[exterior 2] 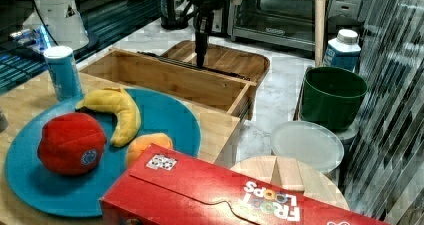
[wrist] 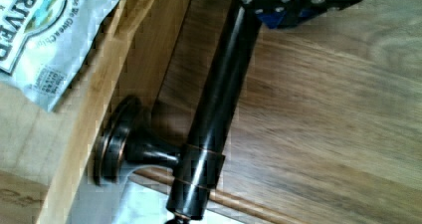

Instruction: Close the drawer.

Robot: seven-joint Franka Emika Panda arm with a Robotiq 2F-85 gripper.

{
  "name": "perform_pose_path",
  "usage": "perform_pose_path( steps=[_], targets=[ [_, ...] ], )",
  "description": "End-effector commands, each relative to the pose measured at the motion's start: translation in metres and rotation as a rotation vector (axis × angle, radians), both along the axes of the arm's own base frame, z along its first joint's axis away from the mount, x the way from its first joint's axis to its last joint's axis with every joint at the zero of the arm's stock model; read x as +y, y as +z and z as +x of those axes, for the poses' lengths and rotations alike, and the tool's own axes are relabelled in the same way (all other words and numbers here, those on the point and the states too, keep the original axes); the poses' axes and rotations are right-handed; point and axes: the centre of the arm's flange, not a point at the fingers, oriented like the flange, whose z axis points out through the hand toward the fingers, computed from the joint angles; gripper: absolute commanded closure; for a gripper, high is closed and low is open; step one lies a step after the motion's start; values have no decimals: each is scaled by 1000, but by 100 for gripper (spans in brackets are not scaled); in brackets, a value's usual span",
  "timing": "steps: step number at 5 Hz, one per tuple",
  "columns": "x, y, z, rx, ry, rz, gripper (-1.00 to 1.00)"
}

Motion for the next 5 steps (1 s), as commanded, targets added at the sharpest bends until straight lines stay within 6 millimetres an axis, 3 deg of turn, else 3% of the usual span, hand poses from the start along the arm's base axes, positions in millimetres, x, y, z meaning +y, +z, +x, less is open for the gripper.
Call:
perform_pose_path(
  steps=[1,3,4,5],
  targets=[
    [-174,1,-21,-37,-185,-8,100],
    [-258,-8,-32,-60,-174,-27,100],
    [-292,6,-32,-40,-162,-52,100],
    [-309,21,-32,-35,-174,-86,100]
  ],
)
